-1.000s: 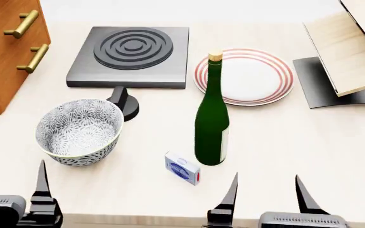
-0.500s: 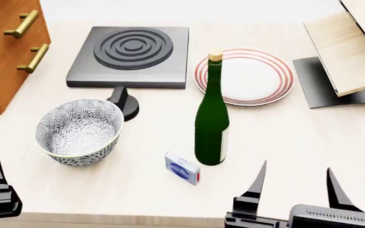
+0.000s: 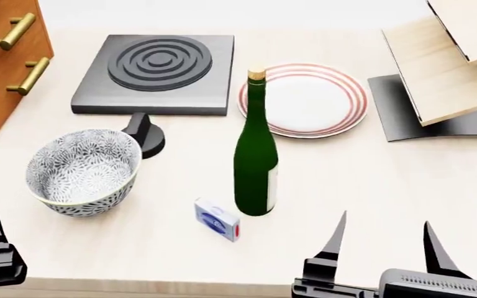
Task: Pick up the akita bowl and put it on the plate.
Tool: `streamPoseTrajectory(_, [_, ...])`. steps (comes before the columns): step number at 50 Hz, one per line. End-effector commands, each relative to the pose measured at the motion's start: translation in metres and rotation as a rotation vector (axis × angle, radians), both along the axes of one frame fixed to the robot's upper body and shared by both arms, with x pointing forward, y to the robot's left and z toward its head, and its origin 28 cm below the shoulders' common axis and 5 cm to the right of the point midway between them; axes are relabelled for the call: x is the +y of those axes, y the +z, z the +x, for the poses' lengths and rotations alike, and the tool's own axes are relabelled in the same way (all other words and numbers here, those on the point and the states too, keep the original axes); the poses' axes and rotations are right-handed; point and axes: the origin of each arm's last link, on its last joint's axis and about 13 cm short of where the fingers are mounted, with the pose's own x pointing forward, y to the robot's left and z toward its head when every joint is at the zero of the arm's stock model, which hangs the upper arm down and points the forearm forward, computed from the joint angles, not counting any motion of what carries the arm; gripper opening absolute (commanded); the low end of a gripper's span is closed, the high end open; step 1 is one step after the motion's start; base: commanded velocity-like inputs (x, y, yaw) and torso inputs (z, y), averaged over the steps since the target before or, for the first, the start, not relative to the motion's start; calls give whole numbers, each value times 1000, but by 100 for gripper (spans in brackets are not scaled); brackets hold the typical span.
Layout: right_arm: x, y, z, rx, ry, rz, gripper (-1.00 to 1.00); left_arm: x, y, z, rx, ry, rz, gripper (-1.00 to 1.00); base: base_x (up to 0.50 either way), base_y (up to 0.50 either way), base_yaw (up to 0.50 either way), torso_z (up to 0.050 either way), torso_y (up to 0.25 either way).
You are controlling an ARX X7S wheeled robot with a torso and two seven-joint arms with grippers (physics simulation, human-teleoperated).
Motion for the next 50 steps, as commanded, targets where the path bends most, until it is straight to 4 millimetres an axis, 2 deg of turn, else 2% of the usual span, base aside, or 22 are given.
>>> streamPoseTrajectory(1, [1,0,0,-2,8,3,100,-2,-2,1,4,-10,0,100,0,-121,0,0,0])
streamPoseTrajectory(50, [5,-3,0,4,25,-7,100,-5,-5,3,8,-28,-1,100,0,-118,0,0,0])
